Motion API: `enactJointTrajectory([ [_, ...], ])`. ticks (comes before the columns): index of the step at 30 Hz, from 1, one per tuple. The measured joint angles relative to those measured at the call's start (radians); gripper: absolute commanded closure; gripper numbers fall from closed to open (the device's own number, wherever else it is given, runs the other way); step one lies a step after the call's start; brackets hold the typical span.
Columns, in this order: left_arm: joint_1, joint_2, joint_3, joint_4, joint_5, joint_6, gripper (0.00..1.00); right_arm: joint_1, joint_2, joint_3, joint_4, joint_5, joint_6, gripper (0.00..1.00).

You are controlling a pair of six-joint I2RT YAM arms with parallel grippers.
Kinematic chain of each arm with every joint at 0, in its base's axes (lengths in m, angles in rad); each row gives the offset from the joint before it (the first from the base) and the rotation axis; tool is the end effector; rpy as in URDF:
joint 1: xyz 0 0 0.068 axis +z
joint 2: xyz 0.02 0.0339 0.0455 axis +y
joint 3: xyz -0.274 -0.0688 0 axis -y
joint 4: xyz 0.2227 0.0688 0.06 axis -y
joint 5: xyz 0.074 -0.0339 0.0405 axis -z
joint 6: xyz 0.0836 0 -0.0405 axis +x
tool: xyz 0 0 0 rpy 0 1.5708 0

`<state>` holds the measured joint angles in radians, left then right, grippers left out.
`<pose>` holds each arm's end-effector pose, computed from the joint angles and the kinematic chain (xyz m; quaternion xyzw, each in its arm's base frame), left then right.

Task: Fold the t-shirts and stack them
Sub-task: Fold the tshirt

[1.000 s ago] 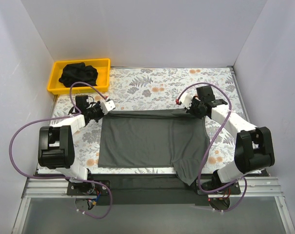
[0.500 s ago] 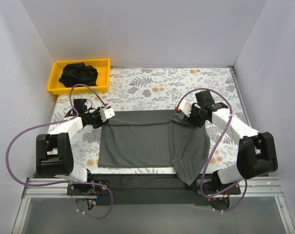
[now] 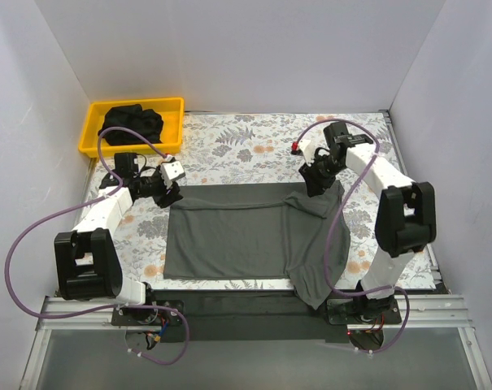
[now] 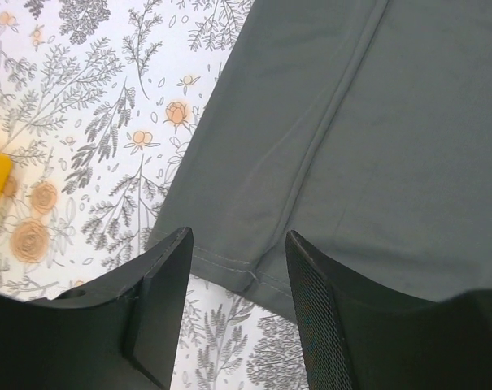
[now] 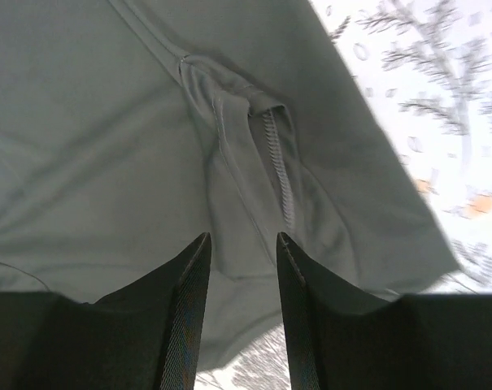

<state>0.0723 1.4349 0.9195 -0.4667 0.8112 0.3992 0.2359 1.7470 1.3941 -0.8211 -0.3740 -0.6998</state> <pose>0.2829 -0.0403 0.2180 0.2560 0.8490 -0.3049 0.3474 0.3394 0.1130 0.2226 -0.4671 0.8433 0.1329 0.2304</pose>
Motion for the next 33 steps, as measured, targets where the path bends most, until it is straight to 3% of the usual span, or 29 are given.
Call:
enactJointTrajectory([
  [7, 0.0, 0.0, 0.0, 0.0, 0.018, -0.09, 0.5, 0.0, 0.164, 0.064, -0.041, -0.046, 0.097, 0.5],
  [17, 0.0, -0.001, -0.004, 0.0, 0.023, -0.102, 0.5, 0.0, 0.199, 0.065, -0.069, -0.071, 0.124, 0.45],
  [21, 0.0, -0.004, -0.005, 0.0, 0.028, -0.107, 0.5, -0.001, 0.2, 0.066, -0.071, -0.07, 0.126, 0.33],
  [24, 0.0, -0.005, -0.005, 0.0, 0.031, -0.108, 0.49, -0.006, 0.219, 0.096, -0.079, -0.063, 0.124, 0.31],
  [30, 0.0, -0.005, -0.005, 0.0, 0.039, -0.129, 0.48, -0.019, 0.288, 0.151, -0.071, -0.044, 0.12, 0.32],
  [33, 0.0, -0.005, -0.005, 0.0, 0.04, -0.131, 0.48, -0.023, 0.302, 0.146, -0.072, -0.043, 0.114, 0.38],
])
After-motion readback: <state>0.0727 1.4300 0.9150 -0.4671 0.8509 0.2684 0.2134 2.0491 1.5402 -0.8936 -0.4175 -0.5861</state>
